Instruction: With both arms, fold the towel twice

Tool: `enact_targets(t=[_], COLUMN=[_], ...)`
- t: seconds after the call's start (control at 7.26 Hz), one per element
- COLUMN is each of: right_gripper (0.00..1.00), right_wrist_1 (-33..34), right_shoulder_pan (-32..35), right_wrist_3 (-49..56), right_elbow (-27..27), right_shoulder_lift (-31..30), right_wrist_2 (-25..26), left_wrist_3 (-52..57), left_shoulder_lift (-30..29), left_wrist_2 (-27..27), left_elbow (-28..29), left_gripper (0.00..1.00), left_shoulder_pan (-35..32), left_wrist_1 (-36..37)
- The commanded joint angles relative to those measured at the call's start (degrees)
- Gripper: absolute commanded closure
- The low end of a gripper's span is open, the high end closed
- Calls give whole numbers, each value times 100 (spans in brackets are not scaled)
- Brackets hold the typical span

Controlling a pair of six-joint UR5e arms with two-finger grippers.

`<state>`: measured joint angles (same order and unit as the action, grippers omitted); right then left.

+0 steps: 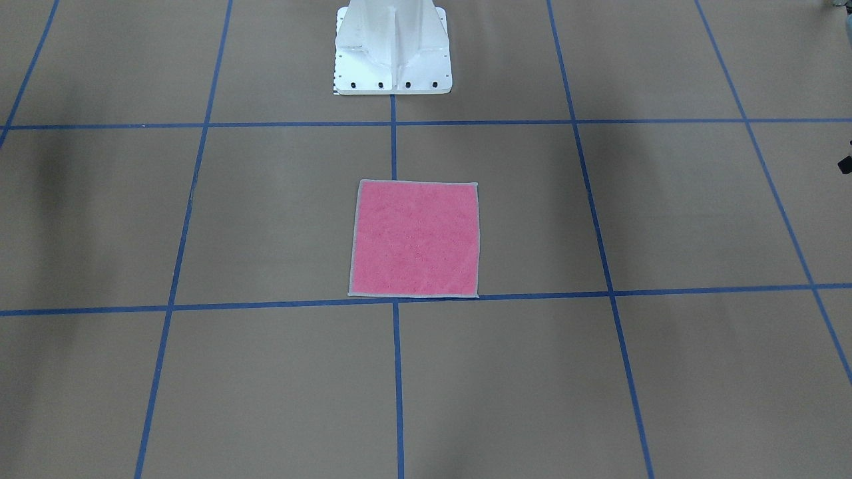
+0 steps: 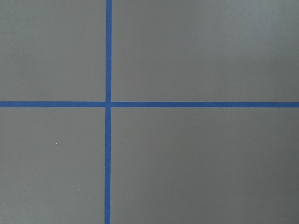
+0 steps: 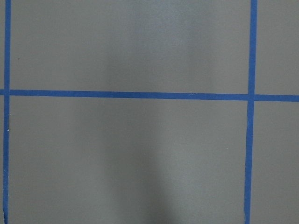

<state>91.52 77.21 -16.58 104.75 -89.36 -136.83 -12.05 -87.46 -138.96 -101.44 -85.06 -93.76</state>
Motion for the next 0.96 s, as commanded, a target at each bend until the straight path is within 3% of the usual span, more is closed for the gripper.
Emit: enact_targets(t=[0.0, 0.41, 0.55, 0.83], right_gripper=[0, 0, 0, 0], right_wrist_1=[-657, -2336, -2463, -2481], right_shoulder_pan=[-572, -1942, -2338, -3593], right_wrist_3=[-1436, -4189, -4944, -6535], right_elbow=[308, 467, 494, 651], right_shoulder_lift=[-11, 120, 382, 918], right_wrist_2=[24, 200, 365, 1539], left_wrist_3=[1, -8, -16, -16], left_shoulder_lift=[53, 53, 53, 53], left_wrist_2=[-8, -8, -8, -8], left_elbow=[-77, -60, -51, -34], left_gripper=[0, 0, 0, 0], left_shoulder_pan=[7, 7, 7, 7], left_wrist_1=[-11, -11, -2, -2])
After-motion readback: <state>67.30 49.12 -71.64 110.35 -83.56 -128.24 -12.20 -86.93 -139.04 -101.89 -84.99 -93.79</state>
